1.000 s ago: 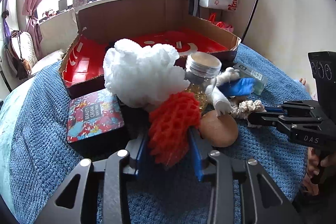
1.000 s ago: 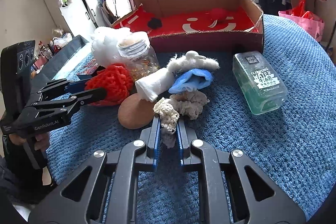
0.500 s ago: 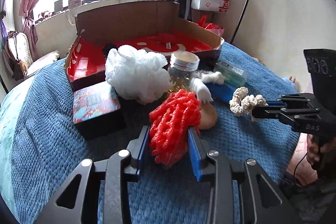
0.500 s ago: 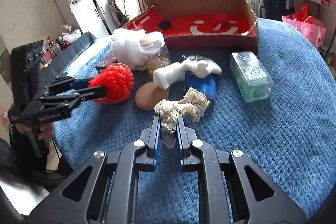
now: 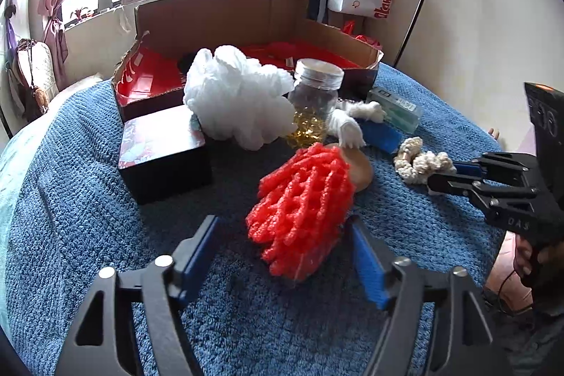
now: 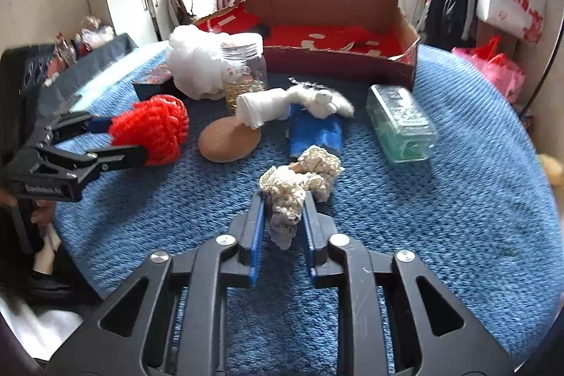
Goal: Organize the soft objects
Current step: 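Grasp the red mesh scrubber with the left tool while the right tool grasps the cream scrunchie, then lift both held items and carry them into the red-lined box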
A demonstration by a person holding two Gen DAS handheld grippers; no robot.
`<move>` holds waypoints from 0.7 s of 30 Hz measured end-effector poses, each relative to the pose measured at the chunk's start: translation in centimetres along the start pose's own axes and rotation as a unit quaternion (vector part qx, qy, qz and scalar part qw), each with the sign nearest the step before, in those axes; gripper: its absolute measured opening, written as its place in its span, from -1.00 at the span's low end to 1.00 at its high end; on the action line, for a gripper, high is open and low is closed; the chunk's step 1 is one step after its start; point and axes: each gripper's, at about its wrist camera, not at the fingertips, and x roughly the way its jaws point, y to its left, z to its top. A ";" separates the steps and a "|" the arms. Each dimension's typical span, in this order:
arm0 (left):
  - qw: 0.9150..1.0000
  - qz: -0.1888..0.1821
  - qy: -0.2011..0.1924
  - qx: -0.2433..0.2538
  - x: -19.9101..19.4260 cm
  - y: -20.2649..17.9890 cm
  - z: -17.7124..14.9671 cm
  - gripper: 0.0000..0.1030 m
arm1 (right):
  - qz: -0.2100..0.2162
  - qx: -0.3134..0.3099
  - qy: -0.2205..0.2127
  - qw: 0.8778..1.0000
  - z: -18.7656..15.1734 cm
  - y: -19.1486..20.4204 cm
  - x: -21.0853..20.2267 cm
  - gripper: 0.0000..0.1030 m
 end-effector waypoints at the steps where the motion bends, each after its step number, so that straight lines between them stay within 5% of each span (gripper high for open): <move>1: 1.000 0.003 -0.001 0.000 0.2 0.0 0.0 0.52 | -0.011 -0.006 -0.002 1.000 -0.1 0.2 -0.1 -0.42; 4: 1.000 0.003 -0.003 -0.003 0.5 0.0 0.2 0.60 | -0.036 -0.020 -0.017 0.999 -0.2 0.5 -0.5 0.66; 10: 1.000 0.002 -0.008 -0.005 1.4 0.0 1.0 0.59 | -0.052 -0.033 -0.033 0.998 0.5 0.9 -0.1 0.66; 11: 1.000 0.001 -0.007 -0.007 1.5 0.1 1.0 0.57 | -0.053 -0.031 -0.031 0.998 0.6 0.9 0.2 0.64; 13: 1.000 -0.002 -0.005 -0.008 1.9 0.0 1.1 0.09 | -0.046 -0.024 -0.031 0.998 0.7 0.6 0.7 0.59; 15: 1.000 -0.006 -0.003 -0.009 2.1 -0.1 1.1 0.02 | -0.031 -0.014 -0.031 0.999 0.8 0.3 1.2 0.07; 16: 1.000 -0.011 -0.001 -0.009 2.3 -0.1 1.1 -0.02 | -0.023 -0.008 -0.028 0.999 0.8 0.1 1.4 -0.51; 21: 0.999 -0.026 -0.003 -0.020 2.2 0.2 1.1 -0.06 | 0.005 0.021 -0.029 0.999 0.5 -1.1 1.1 -0.52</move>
